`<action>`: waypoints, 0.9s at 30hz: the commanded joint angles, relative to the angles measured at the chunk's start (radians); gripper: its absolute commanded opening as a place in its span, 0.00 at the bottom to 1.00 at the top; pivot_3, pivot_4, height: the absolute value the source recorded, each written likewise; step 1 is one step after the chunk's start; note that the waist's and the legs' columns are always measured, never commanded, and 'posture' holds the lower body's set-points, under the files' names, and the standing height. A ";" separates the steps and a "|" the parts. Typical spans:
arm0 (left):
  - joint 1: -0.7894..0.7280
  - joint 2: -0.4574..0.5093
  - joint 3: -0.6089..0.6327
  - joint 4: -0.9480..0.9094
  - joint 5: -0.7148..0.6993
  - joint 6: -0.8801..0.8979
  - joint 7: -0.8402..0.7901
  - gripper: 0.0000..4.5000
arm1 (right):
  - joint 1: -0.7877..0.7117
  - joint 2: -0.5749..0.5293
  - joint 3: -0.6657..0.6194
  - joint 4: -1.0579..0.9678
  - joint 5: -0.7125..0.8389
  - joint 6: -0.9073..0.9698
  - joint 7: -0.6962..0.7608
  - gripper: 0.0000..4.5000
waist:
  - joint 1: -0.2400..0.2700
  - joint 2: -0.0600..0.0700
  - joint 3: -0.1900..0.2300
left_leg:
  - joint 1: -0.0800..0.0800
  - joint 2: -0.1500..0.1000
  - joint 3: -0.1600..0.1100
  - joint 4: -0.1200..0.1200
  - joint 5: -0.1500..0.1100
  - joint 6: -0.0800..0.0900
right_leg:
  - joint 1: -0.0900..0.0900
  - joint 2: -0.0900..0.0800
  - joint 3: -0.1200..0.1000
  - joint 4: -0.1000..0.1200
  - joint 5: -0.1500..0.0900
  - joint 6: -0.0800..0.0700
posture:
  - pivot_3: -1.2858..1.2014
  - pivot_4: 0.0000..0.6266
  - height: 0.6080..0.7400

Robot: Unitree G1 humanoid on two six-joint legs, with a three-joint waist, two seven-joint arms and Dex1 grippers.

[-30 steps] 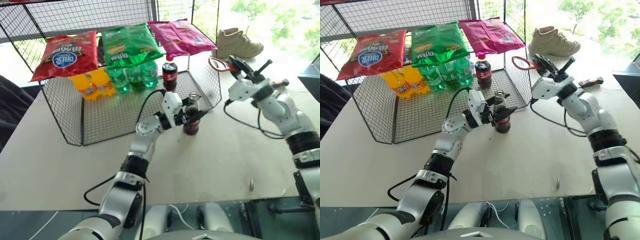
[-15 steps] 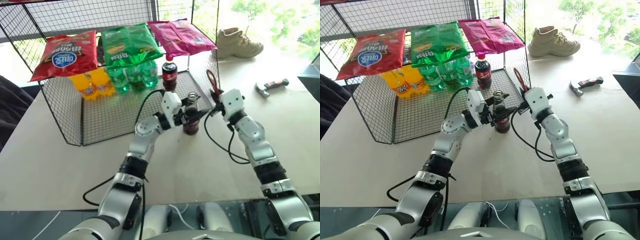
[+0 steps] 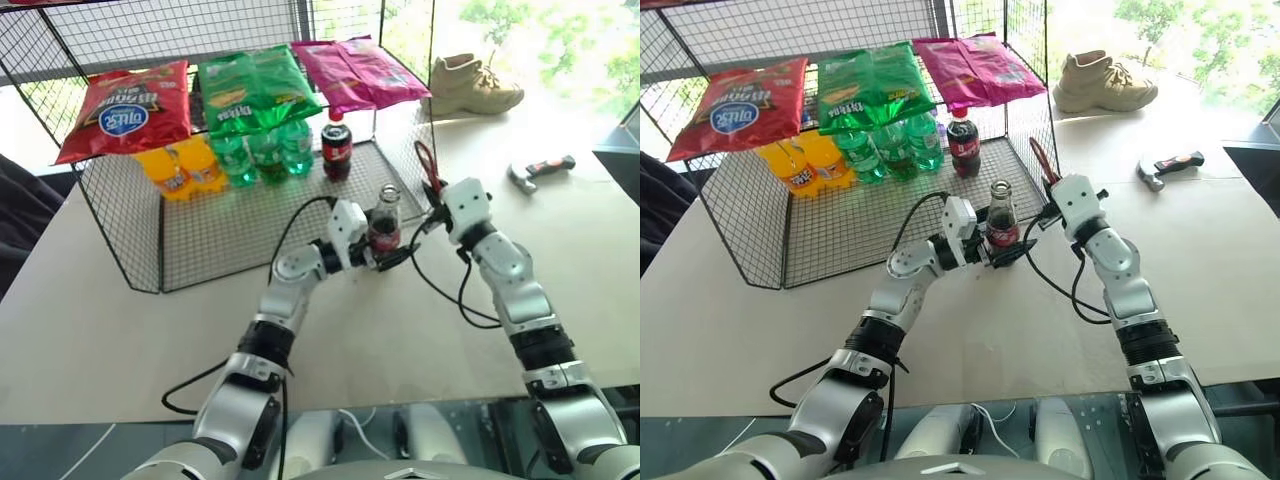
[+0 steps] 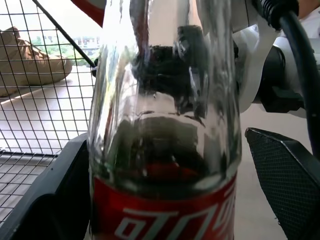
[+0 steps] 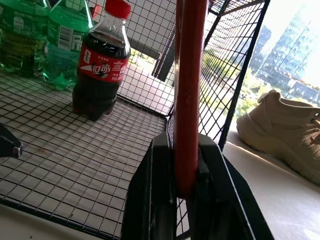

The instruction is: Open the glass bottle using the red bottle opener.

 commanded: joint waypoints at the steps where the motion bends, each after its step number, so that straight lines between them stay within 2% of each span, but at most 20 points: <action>1: 0.014 0.021 0.013 -0.088 -0.002 -0.016 0.008 1.00 | 0.006 -0.001 -0.031 -0.041 0.008 -0.006 0.004 0.00 | 0.000 0.000 0.000 | 0.000 0.000 0.000 0.000 0.000 0.000 | 0.000 0.000 0.000 0.000 0.000 0.000 | 0.52 0.24 1.00; 19: 0.148 0.107 0.000 -0.247 -0.017 0.045 0.008 1.00 | 0.009 -0.006 -0.058 -0.026 0.010 -0.002 0.007 0.00 | 0.000 0.000 0.000 | 0.000 0.000 0.000 0.000 0.000 0.000 | 0.000 0.000 0.000 0.000 0.000 0.000 | 0.52 0.24 1.00; 27: 0.259 0.140 0.005 -0.359 0.011 0.057 0.081 1.00 | 0.034 -0.016 -0.089 -0.024 0.023 0.014 0.008 0.00 | 0.000 0.000 0.000 | 0.000 0.000 0.000 -0.001 0.000 0.000 | 0.000 -0.004 0.000 0.000 0.000 0.000 | 0.52 0.24 1.00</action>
